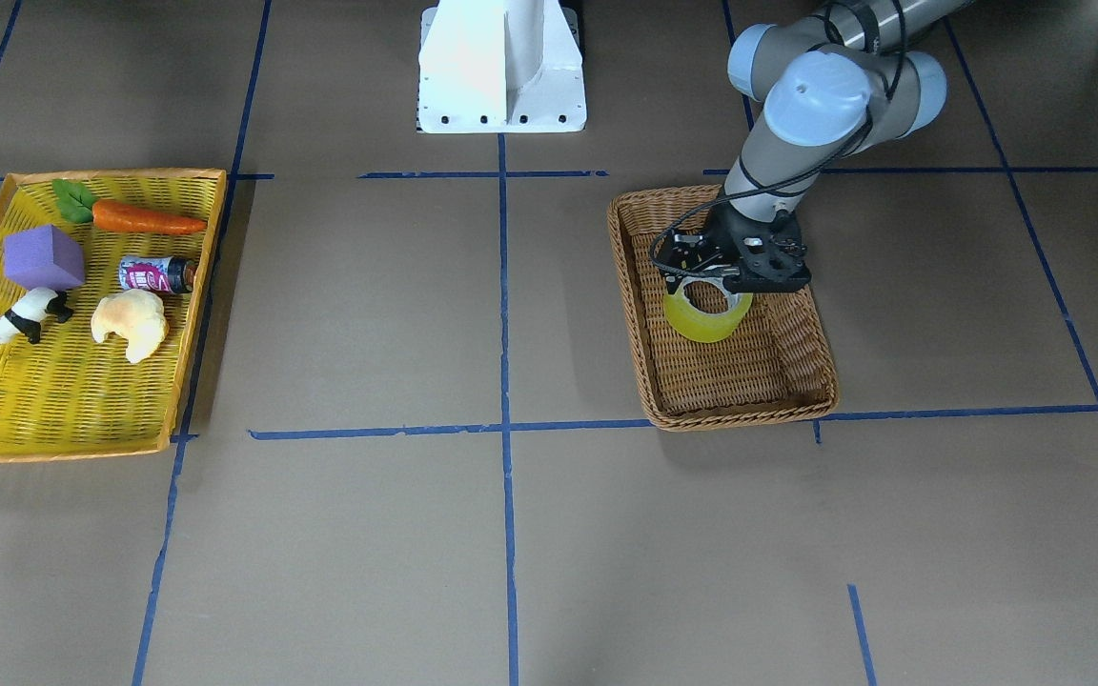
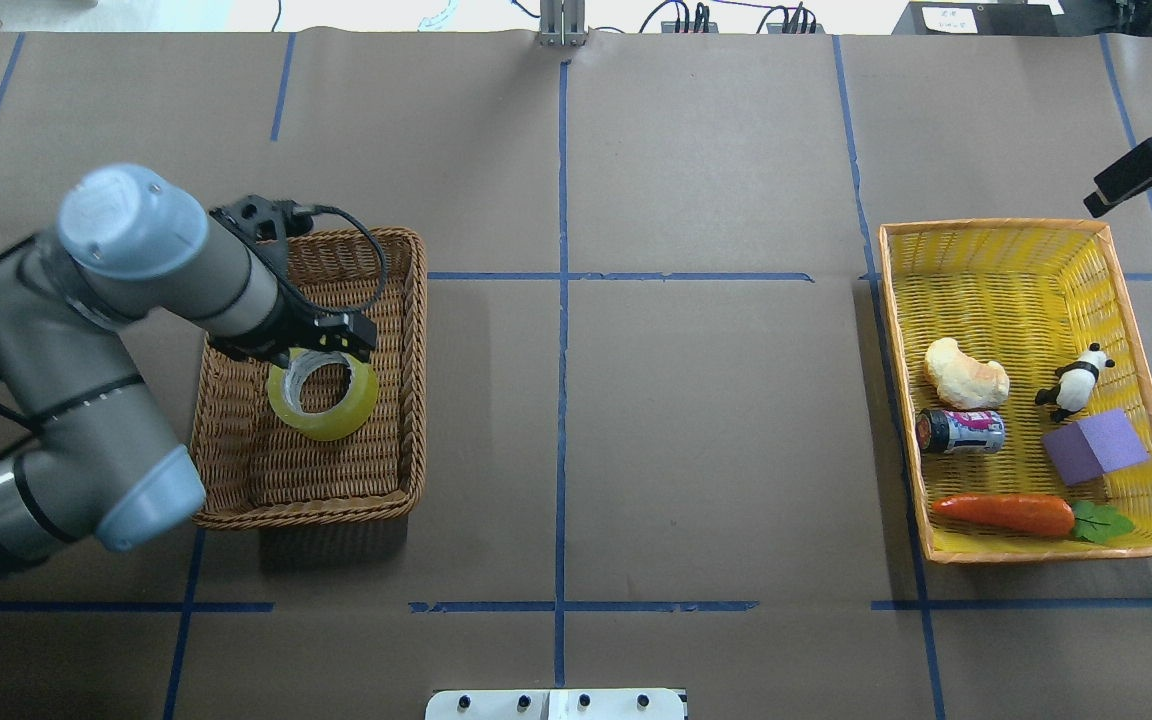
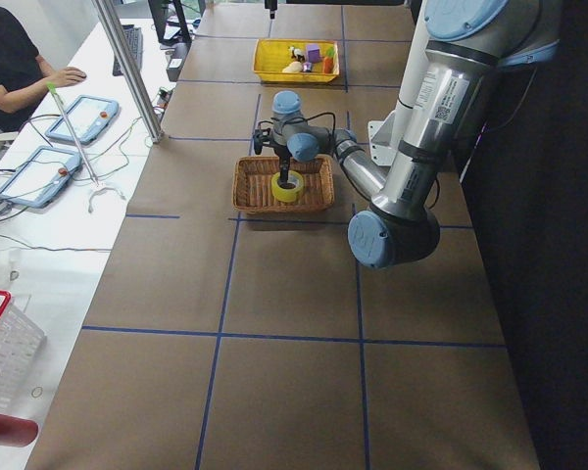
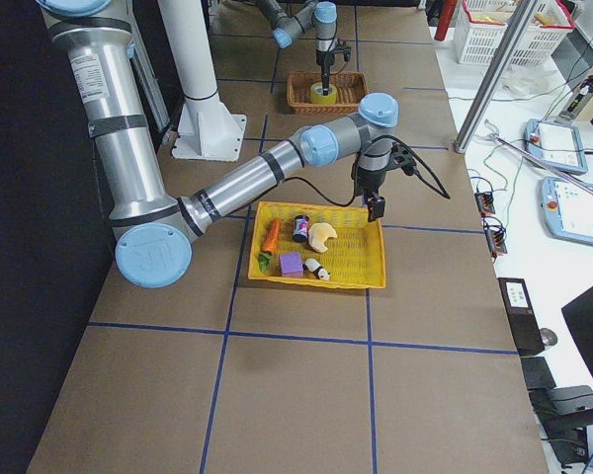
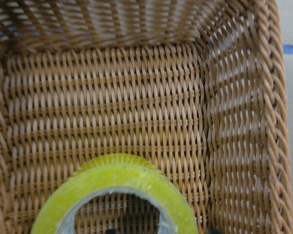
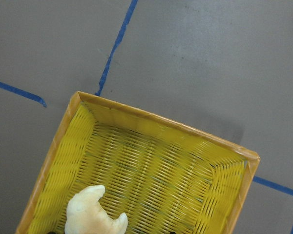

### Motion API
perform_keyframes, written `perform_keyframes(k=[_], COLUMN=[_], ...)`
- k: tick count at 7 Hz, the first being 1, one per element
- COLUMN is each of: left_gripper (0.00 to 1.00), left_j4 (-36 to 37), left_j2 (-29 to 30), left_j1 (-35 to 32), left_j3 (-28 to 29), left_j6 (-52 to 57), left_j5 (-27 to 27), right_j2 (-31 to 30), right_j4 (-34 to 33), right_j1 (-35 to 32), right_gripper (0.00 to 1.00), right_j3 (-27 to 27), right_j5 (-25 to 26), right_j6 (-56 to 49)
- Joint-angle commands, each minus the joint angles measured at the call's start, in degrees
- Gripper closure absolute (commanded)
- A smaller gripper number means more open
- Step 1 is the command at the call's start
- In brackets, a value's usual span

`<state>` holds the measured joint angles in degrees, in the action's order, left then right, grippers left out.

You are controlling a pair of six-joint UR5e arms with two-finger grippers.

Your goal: Move tape to another basket

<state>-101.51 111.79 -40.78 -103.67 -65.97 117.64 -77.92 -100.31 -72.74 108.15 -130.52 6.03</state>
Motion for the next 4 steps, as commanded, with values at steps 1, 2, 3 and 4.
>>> perform_keyframes(k=[1,2,3,4], left_gripper=[0.0,0.0,0.0,0.0], left_j4=[3.2,3.9,3.9,3.9], left_j2=[-0.7,-4.6,-9.6,-15.1], left_j1=[-10.2,-15.5,-20.3,-25.8], left_j3=[-2.2,-3.1,-4.2,-4.6], left_j6=[10.2,16.7,26.0,34.5], left_j5=[9.1,12.2,15.3,18.3], right_j2=[-3.4,-7.5,-9.2,-12.2], right_j4=[0.4,0.7,0.7,0.7], right_j1=[-2.8,-6.8,-11.8,-16.6], right_gripper=[0.0,0.0,0.0,0.0], right_j3=[-2.0,-4.2,-7.4,-10.7], right_j5=[-0.4,-0.9,-2.9,-5.9], right_j6=[-6.3,-10.6,-13.9,-19.2])
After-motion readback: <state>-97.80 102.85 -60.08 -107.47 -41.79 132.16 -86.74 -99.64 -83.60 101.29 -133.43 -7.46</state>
